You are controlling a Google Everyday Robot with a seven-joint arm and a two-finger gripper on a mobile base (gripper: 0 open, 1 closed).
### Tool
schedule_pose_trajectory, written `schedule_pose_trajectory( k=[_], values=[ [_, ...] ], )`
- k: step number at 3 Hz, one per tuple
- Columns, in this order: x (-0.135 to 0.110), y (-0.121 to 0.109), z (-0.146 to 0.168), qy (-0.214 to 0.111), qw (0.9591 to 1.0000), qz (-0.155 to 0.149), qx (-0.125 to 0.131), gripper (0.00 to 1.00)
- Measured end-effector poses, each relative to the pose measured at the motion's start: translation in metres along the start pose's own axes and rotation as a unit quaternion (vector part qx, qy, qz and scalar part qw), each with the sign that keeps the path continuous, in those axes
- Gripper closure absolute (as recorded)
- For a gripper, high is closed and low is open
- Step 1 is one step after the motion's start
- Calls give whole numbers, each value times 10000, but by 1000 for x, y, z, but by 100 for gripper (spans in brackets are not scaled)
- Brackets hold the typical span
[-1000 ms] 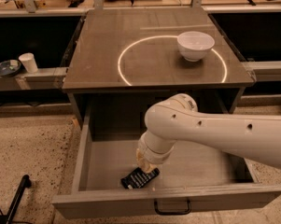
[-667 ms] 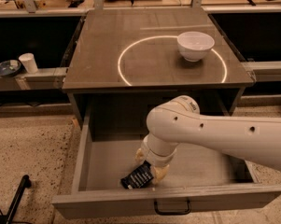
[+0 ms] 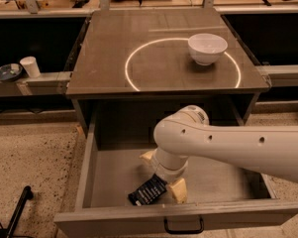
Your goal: Pick rxbar blueberry from top drawer and place on counter
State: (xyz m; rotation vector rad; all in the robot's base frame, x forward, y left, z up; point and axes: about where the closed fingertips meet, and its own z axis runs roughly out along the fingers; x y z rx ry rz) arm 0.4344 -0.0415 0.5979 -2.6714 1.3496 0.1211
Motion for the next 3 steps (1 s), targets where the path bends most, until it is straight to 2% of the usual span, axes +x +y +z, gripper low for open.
schedule_pose_trajectory(
  k=[1, 3],
  values=[
    [-11, -2, 10, 60, 9998, -124, -109, 15],
    [-38, -19, 12, -115, 9991, -411, -49, 63]
  ],
)
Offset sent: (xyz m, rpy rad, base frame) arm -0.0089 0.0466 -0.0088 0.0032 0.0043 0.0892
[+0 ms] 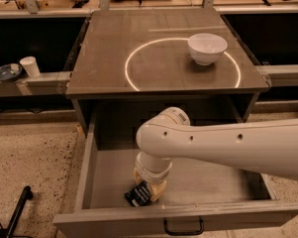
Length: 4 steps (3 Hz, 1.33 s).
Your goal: Pick rxbar blueberry from top drawer and place on counter
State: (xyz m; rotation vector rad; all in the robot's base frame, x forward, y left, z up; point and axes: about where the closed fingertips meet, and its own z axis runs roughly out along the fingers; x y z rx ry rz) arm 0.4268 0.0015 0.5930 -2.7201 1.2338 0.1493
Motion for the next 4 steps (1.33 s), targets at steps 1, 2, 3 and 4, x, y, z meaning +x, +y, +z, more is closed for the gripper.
schedule_pose_trajectory(
  k=[1, 2, 3, 4],
  values=[
    [0, 0, -1, 0, 10000, 0, 0, 84],
    [-2, -7, -12, -277, 9993, 36, 261, 100],
    [5, -12, -51, -610, 9950, 204, 764, 100],
    [16, -12, -107, -706, 9914, 374, 1041, 100]
  ],
)
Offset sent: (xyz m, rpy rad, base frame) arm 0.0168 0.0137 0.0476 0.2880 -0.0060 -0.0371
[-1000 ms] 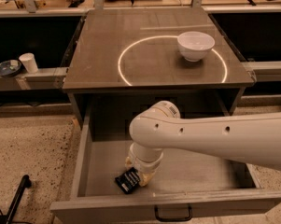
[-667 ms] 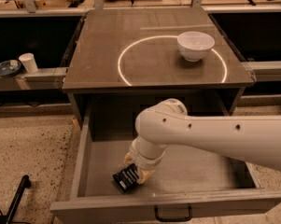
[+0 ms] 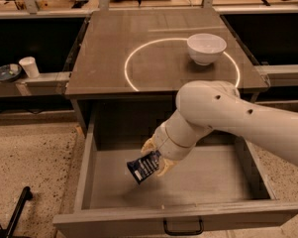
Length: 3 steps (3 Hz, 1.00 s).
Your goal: Pick rxbar blueberry from top drawer and place on counter
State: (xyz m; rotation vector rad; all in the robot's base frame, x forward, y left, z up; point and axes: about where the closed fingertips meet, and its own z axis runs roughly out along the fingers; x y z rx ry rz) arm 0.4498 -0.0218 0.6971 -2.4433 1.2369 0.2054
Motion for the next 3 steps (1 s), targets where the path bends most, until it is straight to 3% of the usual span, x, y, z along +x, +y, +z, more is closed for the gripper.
schedule_pose_trajectory(
  k=[1, 2, 3],
  values=[
    [8, -16, -57, 353, 9992, 204, -42, 100],
    [30, -41, -110, 629, 9941, 884, -34, 100],
    [55, -85, -157, 702, 9819, 1731, 330, 100]
  ],
)
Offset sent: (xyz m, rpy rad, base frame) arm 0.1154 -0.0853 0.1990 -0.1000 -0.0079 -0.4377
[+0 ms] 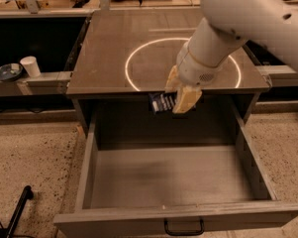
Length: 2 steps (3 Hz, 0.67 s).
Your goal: Pick rxbar blueberry from top drawer and place on counter
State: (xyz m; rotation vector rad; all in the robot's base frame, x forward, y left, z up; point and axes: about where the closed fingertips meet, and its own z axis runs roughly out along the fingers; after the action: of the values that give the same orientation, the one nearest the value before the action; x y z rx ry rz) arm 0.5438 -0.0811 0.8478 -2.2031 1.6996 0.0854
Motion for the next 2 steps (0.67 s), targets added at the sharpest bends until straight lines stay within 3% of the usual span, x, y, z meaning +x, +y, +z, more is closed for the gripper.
schedule_pose_trajectory(
  k=[1, 2],
  values=[
    [3, -53, -32, 112, 9960, 735, 502, 100],
    [7, -95, -45, -15, 9834, 1628, 795, 89]
  ],
)
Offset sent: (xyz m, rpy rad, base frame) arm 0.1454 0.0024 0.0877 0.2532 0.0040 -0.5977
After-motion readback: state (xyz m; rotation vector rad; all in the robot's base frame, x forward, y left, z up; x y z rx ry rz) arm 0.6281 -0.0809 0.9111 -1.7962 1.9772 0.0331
